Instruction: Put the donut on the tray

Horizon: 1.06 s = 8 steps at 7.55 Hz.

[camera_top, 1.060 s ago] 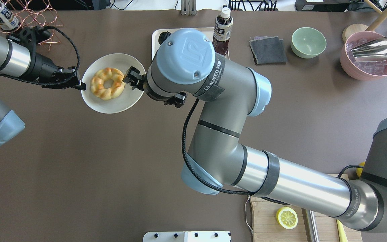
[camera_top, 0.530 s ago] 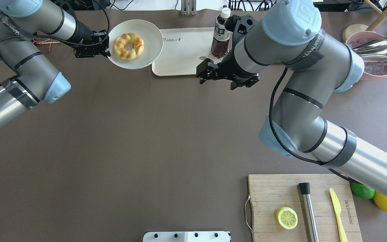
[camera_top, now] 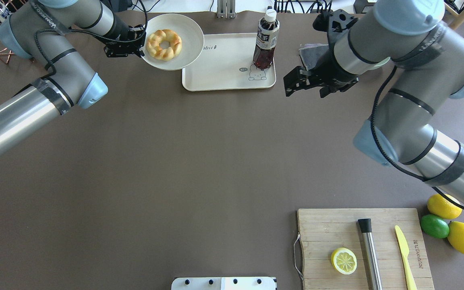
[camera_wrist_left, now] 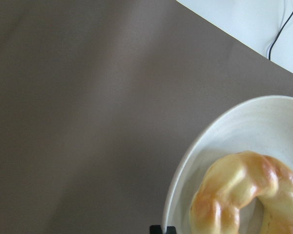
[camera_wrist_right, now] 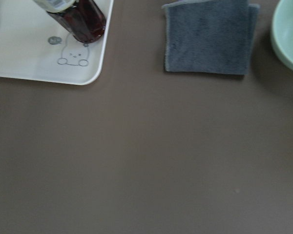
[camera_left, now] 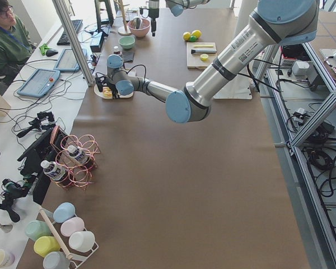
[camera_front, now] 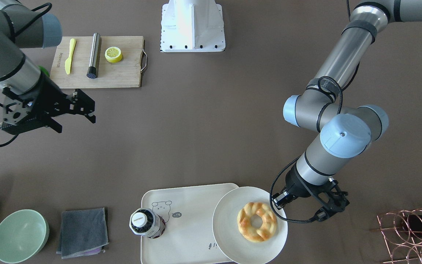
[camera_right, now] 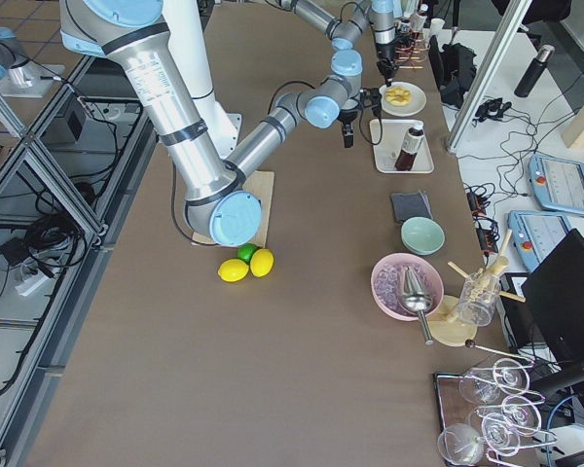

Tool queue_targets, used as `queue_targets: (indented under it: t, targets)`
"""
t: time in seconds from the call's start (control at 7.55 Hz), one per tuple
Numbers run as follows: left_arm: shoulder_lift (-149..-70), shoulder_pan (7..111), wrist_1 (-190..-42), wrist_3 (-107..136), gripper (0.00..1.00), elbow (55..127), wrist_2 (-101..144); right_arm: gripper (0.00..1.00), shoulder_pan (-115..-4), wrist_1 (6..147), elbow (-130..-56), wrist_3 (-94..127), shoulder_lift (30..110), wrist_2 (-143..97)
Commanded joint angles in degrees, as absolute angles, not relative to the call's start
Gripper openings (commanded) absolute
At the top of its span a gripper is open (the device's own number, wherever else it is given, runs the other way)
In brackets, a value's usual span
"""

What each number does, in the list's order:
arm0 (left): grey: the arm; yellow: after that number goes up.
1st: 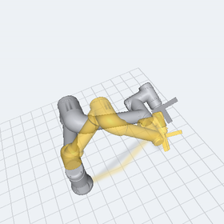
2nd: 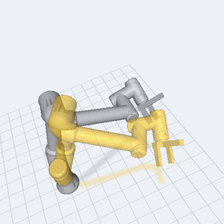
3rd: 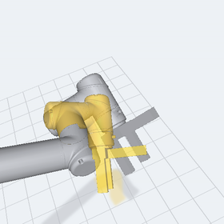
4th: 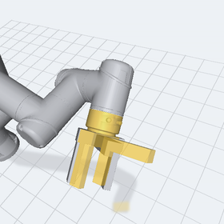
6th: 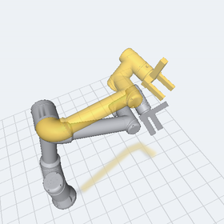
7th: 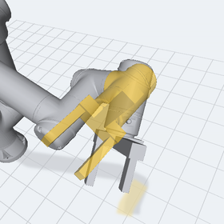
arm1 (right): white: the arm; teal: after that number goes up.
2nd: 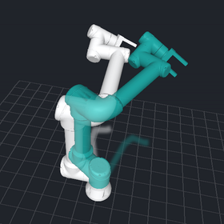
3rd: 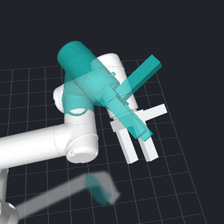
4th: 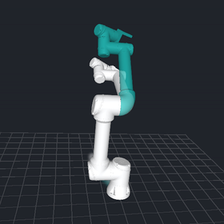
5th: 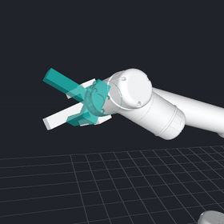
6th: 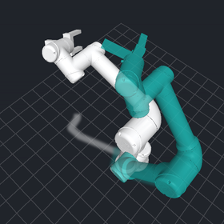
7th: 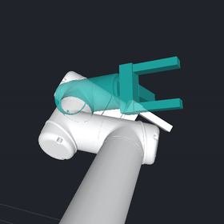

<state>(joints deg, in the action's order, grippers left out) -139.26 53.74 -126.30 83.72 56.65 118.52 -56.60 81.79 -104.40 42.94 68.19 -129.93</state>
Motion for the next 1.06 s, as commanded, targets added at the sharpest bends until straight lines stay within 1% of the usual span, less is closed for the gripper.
queue_targets:
  t: [0.0, 0.26, 0.4, 0.66, 0.79, 0.93]
  targets:
    - [-146.7, 50.5, -126.4, 86.4, 0.0, 49.1, 113.7, 1.0, -69.7, 82.5, -102.9, 20.4, 81.9, -134.3]
    - [-148.3, 49.3, -126.5, 87.8, 0.0, 47.2, 111.2, 1.0, -78.6, 82.5, -99.9, 4.1, 89.4, -134.5]
    - [-149.8, 47.9, -126.6, 88.8, 0.0, 46.0, 109.1, 1.0, -81.8, 82.6, -97.8, -2.0, 91.1, -134.5]
    - [-149.9, 46.3, -127.3, 88.7, 0.0, 46.0, 107.8, 1.0, -84.3, 82.4, -95.4, -7.3, 92.9, -132.8]
    - [-149.9, 46.1, -128.4, 88.3, 0.13, 46.1, 107.8, 1.0, -85.4, 82.2, -95.7, -8.4, 94.6, -131.2]
    - [-149.6, 46.1, -128.4, 85.8, 0.99, 46.7, 107.8, 1.0, -86.1, 82.1, -95.7, -9.7, 95.4, -130.4]
